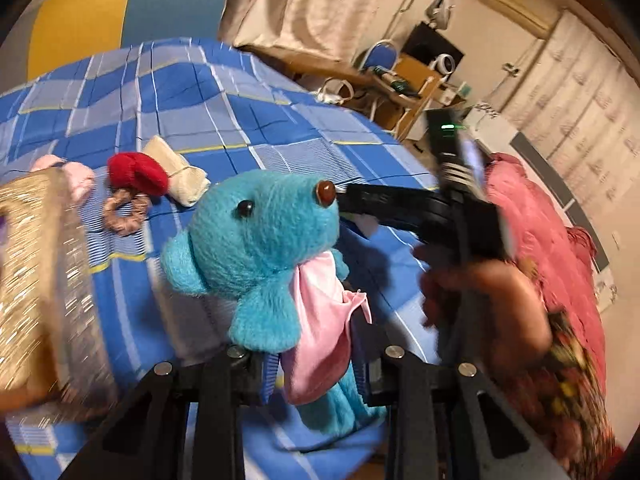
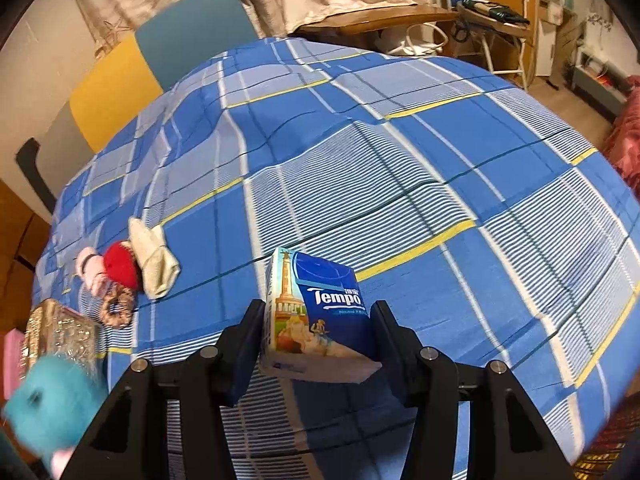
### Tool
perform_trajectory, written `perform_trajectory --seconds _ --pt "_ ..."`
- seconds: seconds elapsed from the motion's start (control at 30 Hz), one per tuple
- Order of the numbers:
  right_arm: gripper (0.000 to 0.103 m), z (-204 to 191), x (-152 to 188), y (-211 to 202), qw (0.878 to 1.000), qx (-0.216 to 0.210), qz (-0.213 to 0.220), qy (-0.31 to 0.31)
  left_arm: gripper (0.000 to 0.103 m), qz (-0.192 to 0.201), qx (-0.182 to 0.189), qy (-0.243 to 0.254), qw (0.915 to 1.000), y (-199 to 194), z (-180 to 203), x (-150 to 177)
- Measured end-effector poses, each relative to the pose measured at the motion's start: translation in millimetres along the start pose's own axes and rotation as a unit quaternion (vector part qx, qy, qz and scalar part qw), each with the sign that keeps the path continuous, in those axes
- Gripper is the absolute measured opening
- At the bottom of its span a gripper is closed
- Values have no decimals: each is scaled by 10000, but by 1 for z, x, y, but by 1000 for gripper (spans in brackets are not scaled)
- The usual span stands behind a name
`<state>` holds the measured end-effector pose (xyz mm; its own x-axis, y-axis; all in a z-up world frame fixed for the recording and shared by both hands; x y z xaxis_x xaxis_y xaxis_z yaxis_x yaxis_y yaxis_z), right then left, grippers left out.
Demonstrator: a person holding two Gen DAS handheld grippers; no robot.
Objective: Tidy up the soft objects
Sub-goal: 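Carry the teddy bear and Tempo pack into the gold tray and open both grippers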
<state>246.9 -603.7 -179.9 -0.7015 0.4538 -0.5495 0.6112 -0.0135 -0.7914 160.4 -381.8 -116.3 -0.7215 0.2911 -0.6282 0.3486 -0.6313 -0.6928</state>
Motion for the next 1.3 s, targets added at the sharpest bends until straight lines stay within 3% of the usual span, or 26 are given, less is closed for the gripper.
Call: perform_trajectory --seconds 0.23,0.4,0.53,0.67,0.83,1.13,1.3 --pt "54 -6 5 3 9997 51 14 -240 30 541 62 -184 9983 -91 -42 8" --pt "54 -13 5 2 9989 59 119 -457 30 1104 -266 -547 9920 -167 -99 15" --pt "53 -16 5 -2 9980 171 224 -567 30 1203 -860 -894 9850 -204 -165 33" --pt "53 -19 9 -12 9959 358 417 -714 31 1064 -1166 -1474 9764 -214 -230 54" --pt "53 -34 20 -44 9935 340 777 -758 31 724 -1735 -1783 9658 -211 -304 78" --pt "53 -80 62 -112 9931 -318 1027 -467 31 -102 -1894 -1980 9617 -172 -372 98" --pt "53 -132 84 -141 9885 -876 1098 -564 39 -188 -1893 -2122 9585 -160 -386 92"
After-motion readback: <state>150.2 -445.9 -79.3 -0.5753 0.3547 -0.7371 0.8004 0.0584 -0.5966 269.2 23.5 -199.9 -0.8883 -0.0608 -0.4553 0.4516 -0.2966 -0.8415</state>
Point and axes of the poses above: each gripper's, at about its wrist camera, not at the fingertips, and y roughly the way its jaws point, z to its right, x to its underside, the point moved 8 cm from there along y, roughly the way its jaws point, and after that the axes turned 4 degrees about z, right-handed, at the moved point
